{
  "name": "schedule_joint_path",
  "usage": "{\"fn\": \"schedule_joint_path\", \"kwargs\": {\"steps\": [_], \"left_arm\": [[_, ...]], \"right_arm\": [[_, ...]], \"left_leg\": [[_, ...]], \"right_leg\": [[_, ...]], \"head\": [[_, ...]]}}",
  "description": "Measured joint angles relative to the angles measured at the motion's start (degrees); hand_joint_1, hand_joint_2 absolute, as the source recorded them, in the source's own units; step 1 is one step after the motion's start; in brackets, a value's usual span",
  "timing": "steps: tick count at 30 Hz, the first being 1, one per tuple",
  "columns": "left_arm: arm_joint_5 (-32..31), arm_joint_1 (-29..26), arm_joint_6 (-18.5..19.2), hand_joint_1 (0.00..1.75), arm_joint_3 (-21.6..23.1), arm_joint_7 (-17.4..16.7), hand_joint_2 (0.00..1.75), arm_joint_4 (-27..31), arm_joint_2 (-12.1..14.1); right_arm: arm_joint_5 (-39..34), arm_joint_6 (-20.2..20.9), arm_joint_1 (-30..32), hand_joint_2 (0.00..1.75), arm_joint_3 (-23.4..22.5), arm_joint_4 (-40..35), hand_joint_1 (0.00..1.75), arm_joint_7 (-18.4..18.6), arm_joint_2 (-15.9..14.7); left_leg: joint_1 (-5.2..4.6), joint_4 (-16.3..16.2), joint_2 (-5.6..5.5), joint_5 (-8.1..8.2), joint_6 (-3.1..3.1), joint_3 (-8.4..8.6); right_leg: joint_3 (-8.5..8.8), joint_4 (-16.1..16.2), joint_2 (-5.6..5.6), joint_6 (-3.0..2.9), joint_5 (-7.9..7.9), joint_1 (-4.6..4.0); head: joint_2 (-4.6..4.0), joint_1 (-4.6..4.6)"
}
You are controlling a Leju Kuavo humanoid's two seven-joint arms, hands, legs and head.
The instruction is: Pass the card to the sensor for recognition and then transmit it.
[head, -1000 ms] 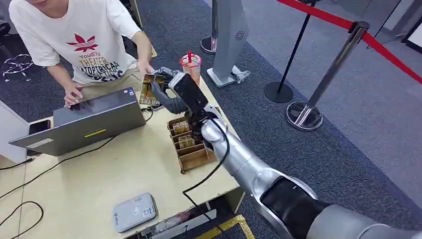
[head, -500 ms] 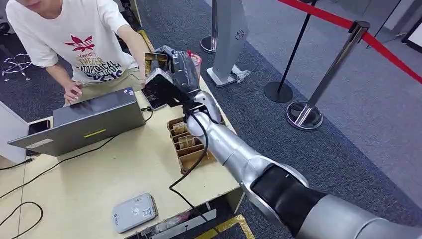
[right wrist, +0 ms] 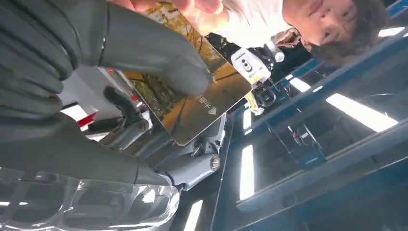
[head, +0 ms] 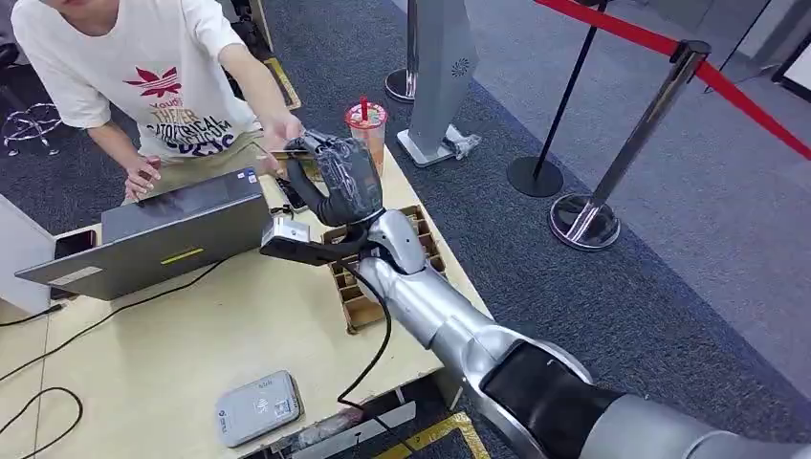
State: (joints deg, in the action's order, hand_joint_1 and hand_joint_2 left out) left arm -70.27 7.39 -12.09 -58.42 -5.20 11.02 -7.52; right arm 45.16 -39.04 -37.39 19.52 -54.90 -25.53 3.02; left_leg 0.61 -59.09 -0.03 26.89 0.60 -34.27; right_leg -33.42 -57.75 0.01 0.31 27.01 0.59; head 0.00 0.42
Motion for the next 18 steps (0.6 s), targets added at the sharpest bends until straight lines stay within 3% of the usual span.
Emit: {"fn": "schedule_joint_path", "kwargs": {"steps": [6,9,11,12,13,14,15,16,17,18], "left_arm": [[0.5,0.0,-0.1,0.0,0.0,0.0,1.75,0.0,0.0],[0.7,0.0,-0.1,0.0,0.0,0.0,1.75,0.0,0.0],[0.7,0.0,-0.1,0.0,0.0,0.0,1.75,0.0,0.0],[0.7,0.0,-0.1,0.0,0.0,0.0,1.75,0.0,0.0],[0.7,0.0,-0.1,0.0,0.0,0.0,1.75,0.0,0.0],[0.7,0.0,-0.1,0.0,0.0,0.0,1.75,0.0,0.0],[0.7,0.0,-0.1,0.0,0.0,0.1,1.75,0.0,0.0],[0.7,0.0,-0.1,0.0,0.0,0.0,1.75,0.0,0.0],[0.7,0.0,-0.2,0.0,0.0,0.0,1.75,0.0,0.0],[0.7,0.0,-0.2,0.0,0.0,0.0,1.75,0.0,0.0]], "right_arm": [[1.3,0.0,1.3,1.75,-2.0,0.5,1.38,-0.9,0.7],[2.0,0.0,1.7,1.75,-3.0,0.7,1.54,-1.0,0.9],[2.7,0.0,2.0,1.75,-3.4,0.7,1.52,-1.1,1.1],[3.4,0.0,2.1,1.75,-3.8,0.7,1.4,-1.2,1.2],[3.7,0.0,2.2,1.75,-4.1,0.7,1.06,-1.3,1.2],[4.1,0.0,2.2,1.75,-4.4,0.8,1.06,-1.4,1.3],[4.2,0.0,2.3,1.75,-4.6,0.8,0.47,-1.5,1.3],[4.2,0.0,2.5,1.75,-4.8,0.8,0.23,-1.6,1.4],[4.2,0.0,2.6,1.75,-4.9,0.8,0.23,-1.6,1.4],[4.2,0.0,2.7,1.75,-5.1,0.8,0.0,-1.6,1.5]], "left_leg": [[0.0,0.0,0.01,0.0,0.0,0.01],[-0.01,0.0,0.0,0.0,0.0,0.0],[-0.01,0.0,0.0,0.0,0.0,0.0],[-0.01,0.0,0.0,0.0,0.0,0.0],[-0.01,0.0,0.0,0.0,0.0,-0.01],[0.0,0.0,0.0,0.0,0.0,-0.02],[0.0,0.0,0.0,0.0,0.0,-0.03],[0.0,0.0,0.0,0.02,0.01,-0.03],[0.0,0.0,0.0,0.02,0.0,-0.03],[0.0,0.0,0.0,0.03,-0.01,-0.03]], "right_leg": [[0.0,0.0,0.0,0.0,0.0,0.0],[0.0,0.0,0.0,0.0,0.0,0.0],[0.0,0.0,0.0,0.0,0.0,0.0],[0.0,0.0,0.0,0.0,0.0,0.0],[0.0,0.0,-0.01,0.0,0.0,0.0],[-0.02,0.0,-0.01,0.0,0.0,0.0],[-0.03,0.0,0.0,0.0,0.0,0.0],[-0.03,0.0,0.0,0.0,0.0,0.0],[-0.03,0.0,0.0,0.0,0.0,0.0],[-0.04,0.0,0.0,0.0,0.01,0.0]], "head": [[0.0,-0.02],[0.0,-0.02],[0.0,-0.02],[0.0,-0.02],[0.0,-0.02],[0.0,0.0],[0.0,-0.02],[0.0,0.0],[0.0,-0.02],[0.0,0.0]]}}
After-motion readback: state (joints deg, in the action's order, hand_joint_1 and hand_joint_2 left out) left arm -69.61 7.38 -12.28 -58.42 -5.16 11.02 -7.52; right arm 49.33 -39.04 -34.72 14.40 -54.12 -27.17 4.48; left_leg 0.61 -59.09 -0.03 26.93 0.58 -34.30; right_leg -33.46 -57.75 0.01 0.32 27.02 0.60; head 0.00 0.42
